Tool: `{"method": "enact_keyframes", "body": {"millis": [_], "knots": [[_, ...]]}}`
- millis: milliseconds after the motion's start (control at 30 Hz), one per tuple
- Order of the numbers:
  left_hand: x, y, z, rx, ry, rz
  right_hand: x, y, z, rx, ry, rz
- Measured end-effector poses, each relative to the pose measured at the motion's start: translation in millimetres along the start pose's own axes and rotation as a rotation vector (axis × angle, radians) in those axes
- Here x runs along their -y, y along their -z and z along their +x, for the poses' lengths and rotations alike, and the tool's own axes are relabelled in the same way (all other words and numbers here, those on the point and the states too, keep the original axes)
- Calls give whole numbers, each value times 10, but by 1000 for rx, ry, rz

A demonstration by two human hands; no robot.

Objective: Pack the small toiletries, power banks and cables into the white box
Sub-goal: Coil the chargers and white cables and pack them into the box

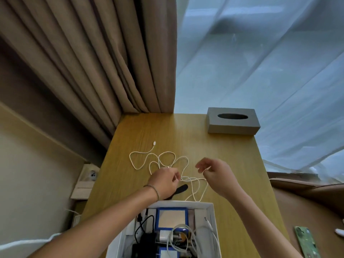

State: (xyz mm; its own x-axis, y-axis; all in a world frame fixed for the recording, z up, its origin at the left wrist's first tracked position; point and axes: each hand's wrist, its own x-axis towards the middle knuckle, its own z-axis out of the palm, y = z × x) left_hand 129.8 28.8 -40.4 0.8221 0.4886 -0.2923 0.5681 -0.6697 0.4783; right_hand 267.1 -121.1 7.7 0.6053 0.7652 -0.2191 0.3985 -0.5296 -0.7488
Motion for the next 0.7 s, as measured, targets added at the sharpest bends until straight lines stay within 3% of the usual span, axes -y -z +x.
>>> {"method": "enact_keyframes", "body": {"millis": [400,600,700], "knots": [[162,-604,852,67,22,231,-548,-209,495,40,-65,51],[180,-671,1004,85,-102,366,-699,-244,449,24,-84,129],[155,-538,899,77,-146,320,-642,-209,412,21,-71,156]]}}
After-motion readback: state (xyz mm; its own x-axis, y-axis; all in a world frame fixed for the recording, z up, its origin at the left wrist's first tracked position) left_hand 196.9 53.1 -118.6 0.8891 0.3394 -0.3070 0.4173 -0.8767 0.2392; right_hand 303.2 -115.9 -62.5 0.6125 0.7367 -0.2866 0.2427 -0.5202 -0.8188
